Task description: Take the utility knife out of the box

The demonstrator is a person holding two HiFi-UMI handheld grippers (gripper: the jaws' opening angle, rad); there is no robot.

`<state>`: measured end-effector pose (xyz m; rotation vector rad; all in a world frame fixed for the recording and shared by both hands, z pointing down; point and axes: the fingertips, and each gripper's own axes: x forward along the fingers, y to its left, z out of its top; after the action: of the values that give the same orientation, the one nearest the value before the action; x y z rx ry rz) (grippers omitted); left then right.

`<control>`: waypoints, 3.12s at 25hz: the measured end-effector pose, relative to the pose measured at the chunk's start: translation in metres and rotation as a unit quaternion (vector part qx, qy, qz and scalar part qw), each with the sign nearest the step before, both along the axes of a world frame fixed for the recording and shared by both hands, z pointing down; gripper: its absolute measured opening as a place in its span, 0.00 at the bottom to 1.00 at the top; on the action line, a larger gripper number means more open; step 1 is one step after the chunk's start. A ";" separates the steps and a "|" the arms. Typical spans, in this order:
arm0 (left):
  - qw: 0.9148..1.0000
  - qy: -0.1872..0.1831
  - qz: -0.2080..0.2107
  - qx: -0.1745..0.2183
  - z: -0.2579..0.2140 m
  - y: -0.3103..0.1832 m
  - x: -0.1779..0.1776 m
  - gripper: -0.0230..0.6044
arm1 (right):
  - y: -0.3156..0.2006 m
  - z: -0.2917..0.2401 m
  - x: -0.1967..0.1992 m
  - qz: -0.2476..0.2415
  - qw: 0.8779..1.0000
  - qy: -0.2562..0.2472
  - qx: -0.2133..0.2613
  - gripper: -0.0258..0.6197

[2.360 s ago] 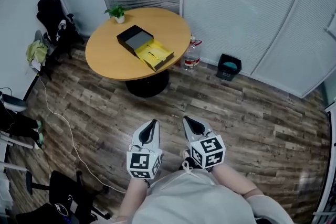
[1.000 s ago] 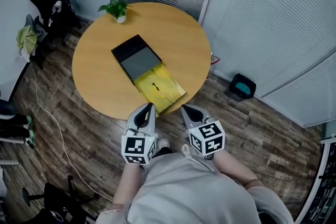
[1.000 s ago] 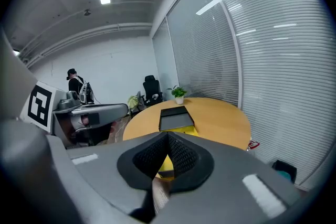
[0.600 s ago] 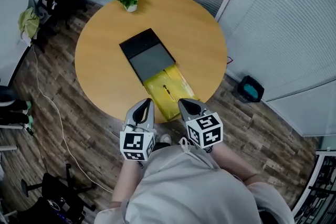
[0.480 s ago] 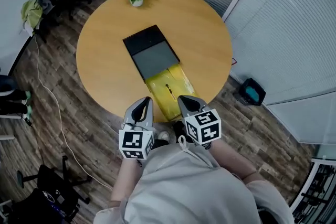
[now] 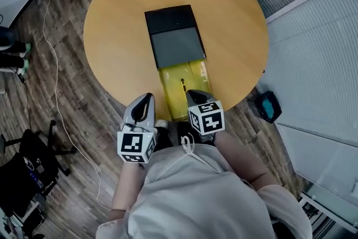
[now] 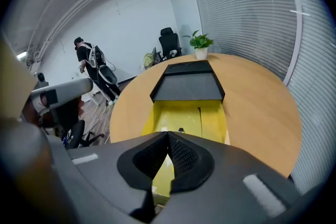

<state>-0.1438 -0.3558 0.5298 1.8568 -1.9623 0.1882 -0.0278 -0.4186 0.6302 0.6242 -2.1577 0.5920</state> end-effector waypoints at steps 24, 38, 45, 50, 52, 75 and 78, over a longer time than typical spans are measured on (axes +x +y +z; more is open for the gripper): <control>0.994 0.063 -0.084 -0.033 0.068 0.023 -0.029 0.05 | -0.015 0.105 -0.030 -0.073 0.986 0.149 0.021 0.14; 0.997 0.027 -0.069 -0.024 0.034 -0.001 -0.027 0.05 | -0.035 0.017 -0.035 -0.046 0.997 0.046 0.046 0.14; 0.999 -0.011 -0.050 0.014 -0.016 -0.025 -0.030 0.05 | -0.055 -0.072 -0.044 -0.030 0.994 -0.053 0.094 0.14; 0.997 -0.050 -0.034 0.057 -0.067 -0.040 -0.026 0.05 | -0.061 -0.142 -0.039 -0.024 0.982 -0.120 0.142 0.14; 0.995 -0.057 -0.028 0.075 -0.086 -0.043 -0.021 0.05 | -0.060 -0.166 -0.033 -0.021 0.977 -0.139 0.159 0.14; 0.991 -0.082 -0.002 0.105 -0.124 -0.061 0.011 0.05 | -0.055 -0.201 -0.008 -0.013 0.968 -0.188 0.164 0.14; 0.991 -0.081 -0.001 0.102 -0.122 -0.061 0.013 0.05 | -0.053 -0.197 -0.009 -0.013 0.969 -0.190 0.160 0.14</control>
<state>-0.1312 -0.4172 0.4082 2.0231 -2.1648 0.1461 -0.0364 -0.4720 0.4331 0.6950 -2.6509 0.3718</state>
